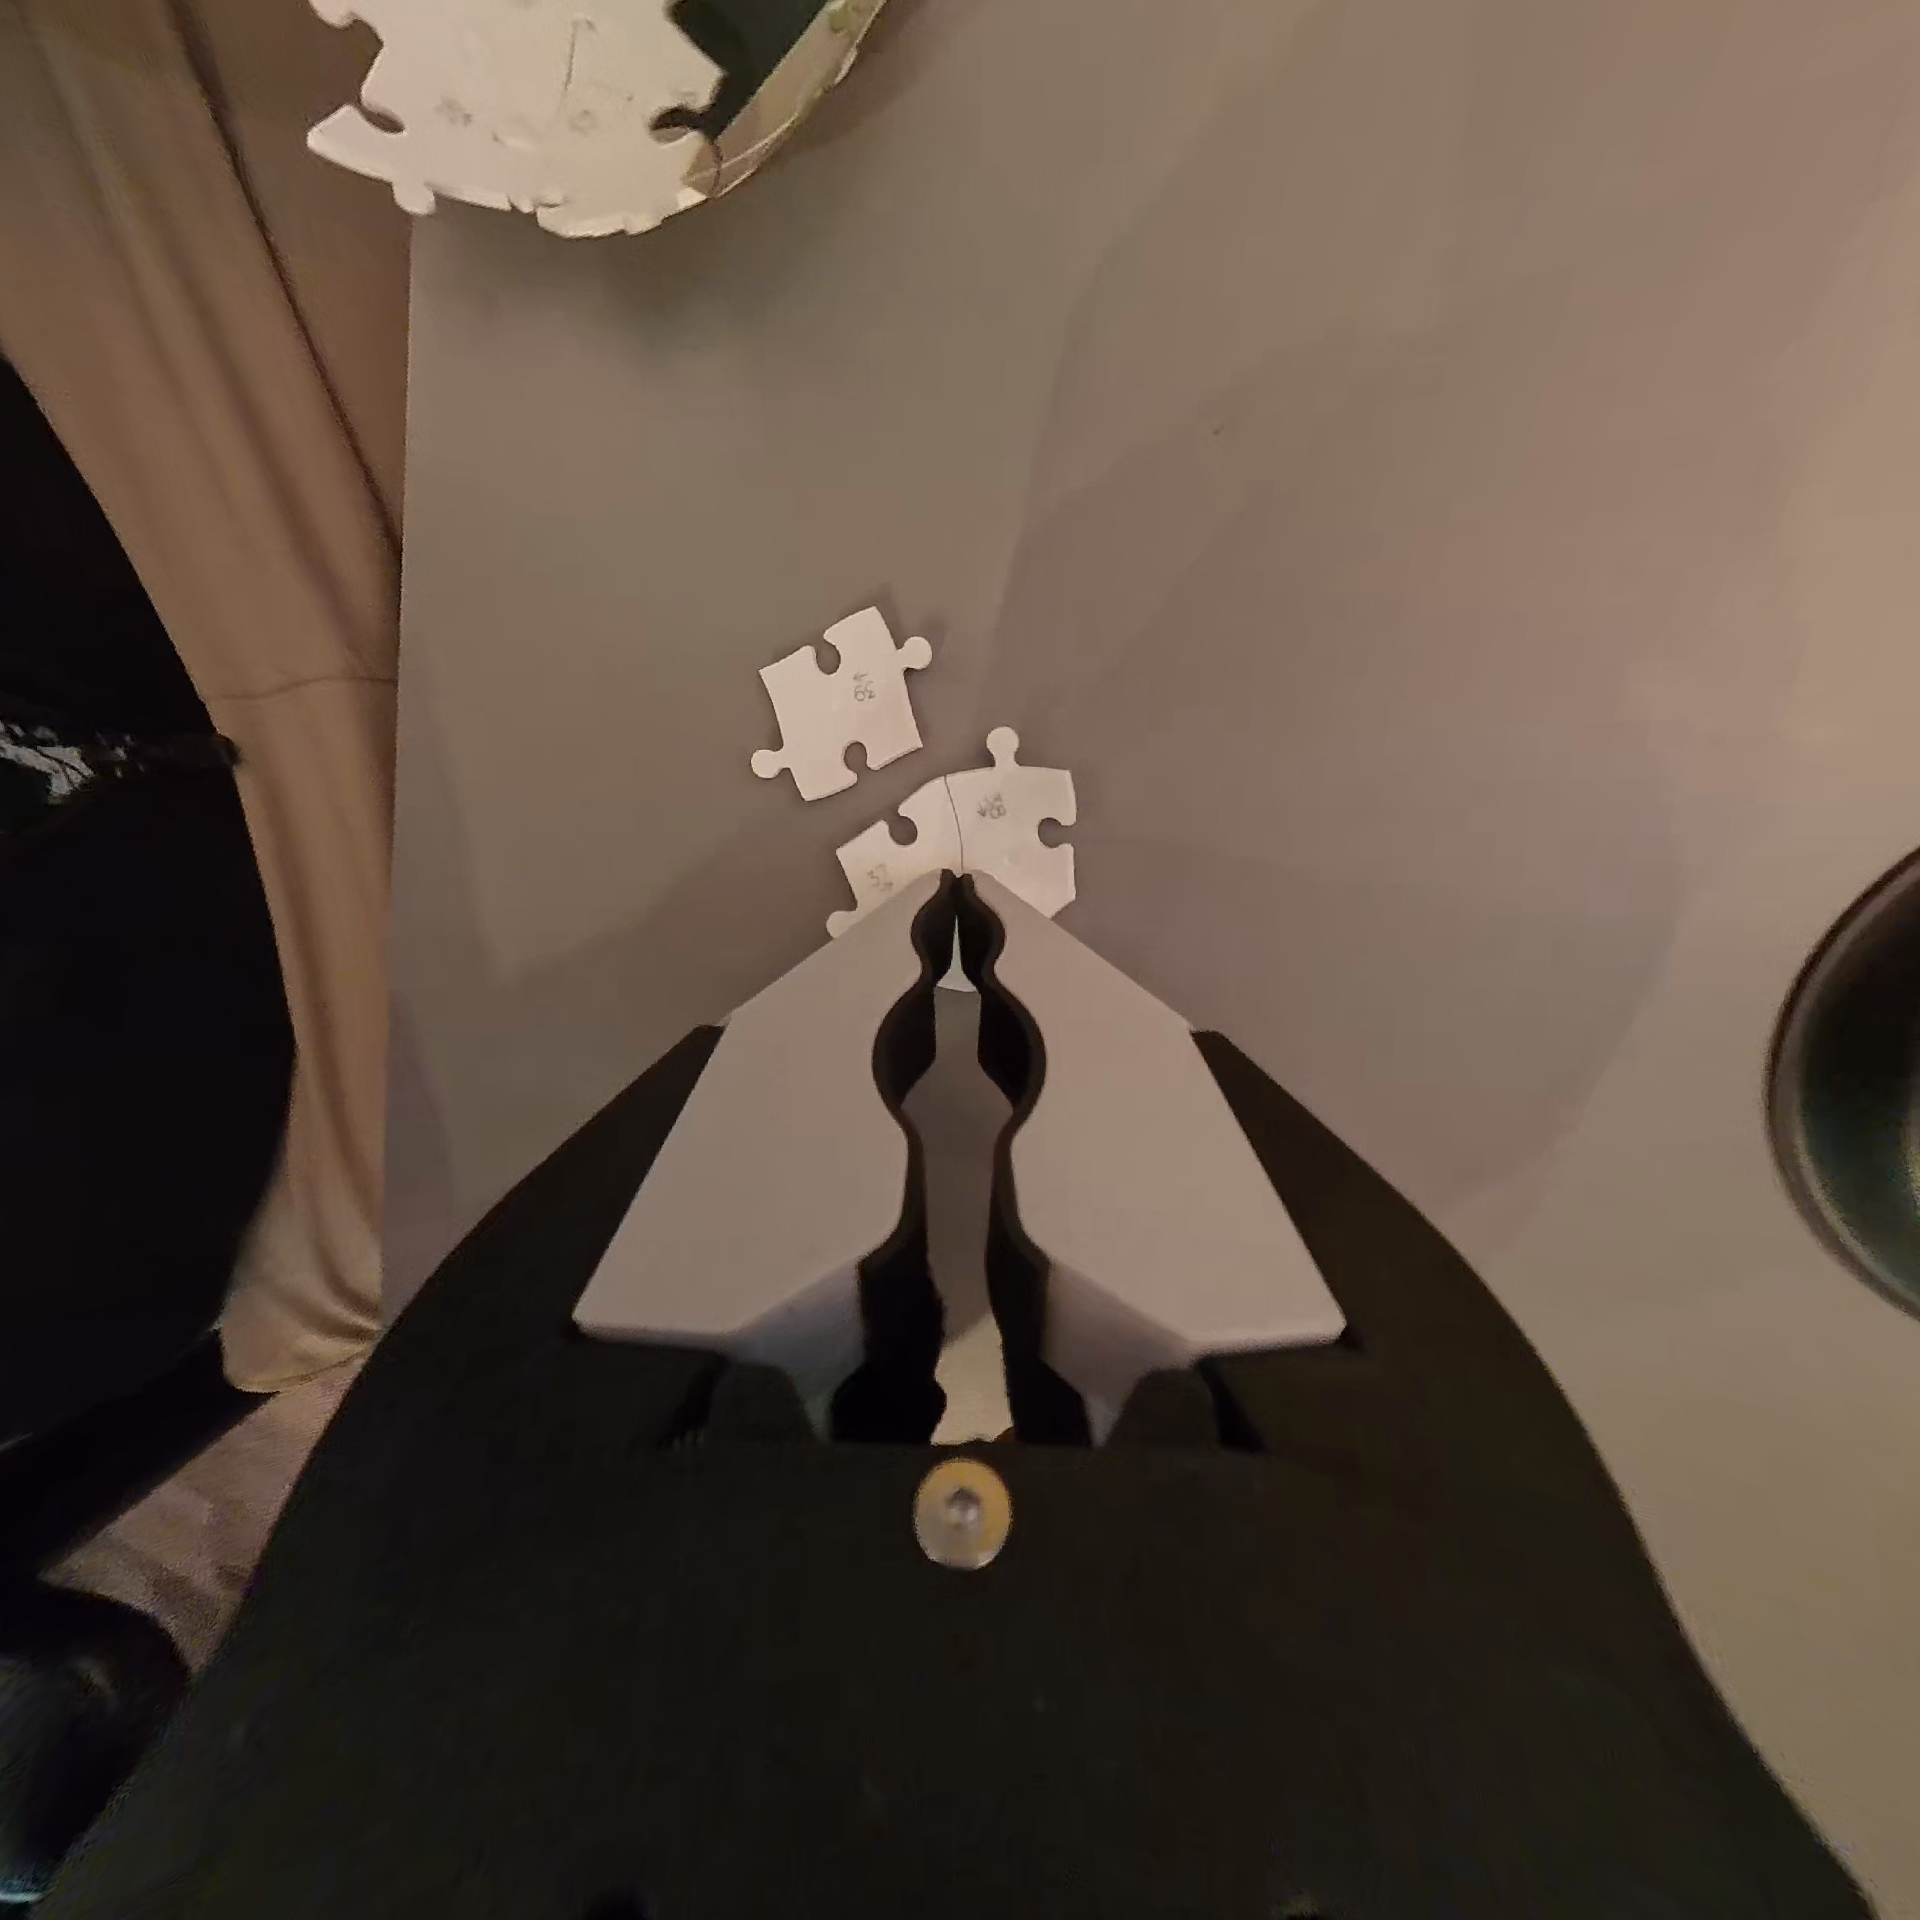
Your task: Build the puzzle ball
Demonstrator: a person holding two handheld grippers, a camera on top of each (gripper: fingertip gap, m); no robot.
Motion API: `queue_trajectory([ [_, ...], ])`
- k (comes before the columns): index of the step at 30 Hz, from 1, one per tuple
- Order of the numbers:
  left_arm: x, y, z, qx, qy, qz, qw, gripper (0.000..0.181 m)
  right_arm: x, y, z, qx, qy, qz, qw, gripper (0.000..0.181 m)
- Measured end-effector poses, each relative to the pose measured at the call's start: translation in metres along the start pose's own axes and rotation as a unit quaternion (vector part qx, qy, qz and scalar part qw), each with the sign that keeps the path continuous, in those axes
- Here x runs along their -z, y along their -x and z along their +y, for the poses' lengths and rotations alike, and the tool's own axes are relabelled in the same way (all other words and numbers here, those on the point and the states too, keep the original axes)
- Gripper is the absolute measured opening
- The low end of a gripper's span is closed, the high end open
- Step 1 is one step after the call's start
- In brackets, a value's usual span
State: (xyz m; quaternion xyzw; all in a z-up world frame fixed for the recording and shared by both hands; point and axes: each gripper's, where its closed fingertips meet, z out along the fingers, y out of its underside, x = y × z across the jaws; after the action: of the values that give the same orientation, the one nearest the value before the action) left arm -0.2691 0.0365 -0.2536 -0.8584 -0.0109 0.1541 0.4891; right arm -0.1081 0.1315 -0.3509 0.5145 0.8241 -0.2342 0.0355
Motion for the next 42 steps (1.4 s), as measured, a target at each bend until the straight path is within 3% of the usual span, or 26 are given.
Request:
queue_trajectory([
  [6,0.0,0.002,0.001,-0.002,0.001,-0.004,1.0,0.006,0.003,0.006,-0.007,0.001,-0.018,-0.01,1.0,0.0],
  [13,-0.001,0.0,0.001,-0.003,0.002,-0.001,1.0,0.006,0.022,-0.01,-0.006,0.042,-0.03,0.081,0.995,0.004],
  [15,-0.001,0.0,0.001,-0.003,0.001,-0.001,1.0,0.006,0.023,-0.004,-0.011,0.051,-0.049,0.073,0.995,0.005],
  [19,-0.002,-0.001,0.001,-0.004,0.002,0.0,1.0,0.006,0.014,0.009,-0.024,0.107,-0.047,0.069,0.991,0.012],
  [26,-0.001,0.002,0.002,-0.004,0.003,-0.004,1.0,0.006,-0.02,0.021,-0.033,0.189,0.004,0.075,0.979,0.041],
  [42,-0.001,0.002,0.002,-0.004,0.002,-0.003,1.0,0.006,-0.013,0.02,-0.042,0.15,-0.037,0.06,0.986,0.033],
])
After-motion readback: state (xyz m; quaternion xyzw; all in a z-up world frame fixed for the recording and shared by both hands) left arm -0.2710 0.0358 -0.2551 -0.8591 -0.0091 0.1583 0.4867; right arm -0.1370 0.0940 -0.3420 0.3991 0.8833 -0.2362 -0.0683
